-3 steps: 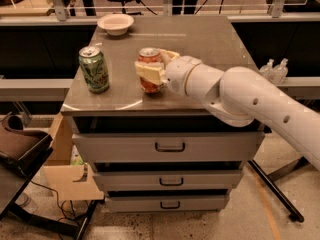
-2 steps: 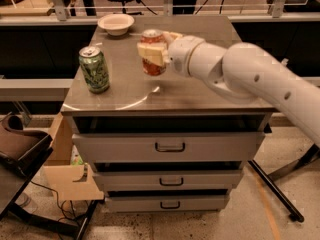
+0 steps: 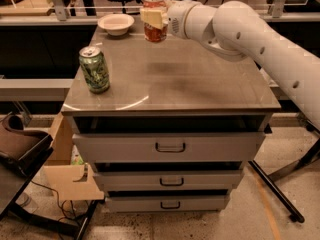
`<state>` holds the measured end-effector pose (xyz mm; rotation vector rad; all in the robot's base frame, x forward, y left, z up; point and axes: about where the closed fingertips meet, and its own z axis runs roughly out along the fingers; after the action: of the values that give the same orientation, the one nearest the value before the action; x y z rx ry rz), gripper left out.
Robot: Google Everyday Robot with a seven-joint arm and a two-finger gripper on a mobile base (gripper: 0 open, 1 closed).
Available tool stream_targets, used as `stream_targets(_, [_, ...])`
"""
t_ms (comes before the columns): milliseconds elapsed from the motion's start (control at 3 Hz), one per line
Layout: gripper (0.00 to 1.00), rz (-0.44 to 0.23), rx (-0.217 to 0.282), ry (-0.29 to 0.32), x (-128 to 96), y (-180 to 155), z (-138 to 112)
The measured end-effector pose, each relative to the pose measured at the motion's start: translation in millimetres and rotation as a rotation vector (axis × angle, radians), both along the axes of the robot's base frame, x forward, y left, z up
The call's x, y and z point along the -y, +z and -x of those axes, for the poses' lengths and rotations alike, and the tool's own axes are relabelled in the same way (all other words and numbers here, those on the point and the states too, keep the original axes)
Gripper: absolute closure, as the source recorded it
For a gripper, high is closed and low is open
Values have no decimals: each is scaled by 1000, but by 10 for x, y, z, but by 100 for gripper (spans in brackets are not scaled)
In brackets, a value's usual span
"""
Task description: Move coke can near paper bowl
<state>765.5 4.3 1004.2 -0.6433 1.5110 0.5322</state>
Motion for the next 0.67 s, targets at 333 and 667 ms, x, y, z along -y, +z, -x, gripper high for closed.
stream_targets(333, [100,-6,-41,-17,100,-174,-611])
stream_targets(667, [100,-20,-88,-16,158,-512,-1104])
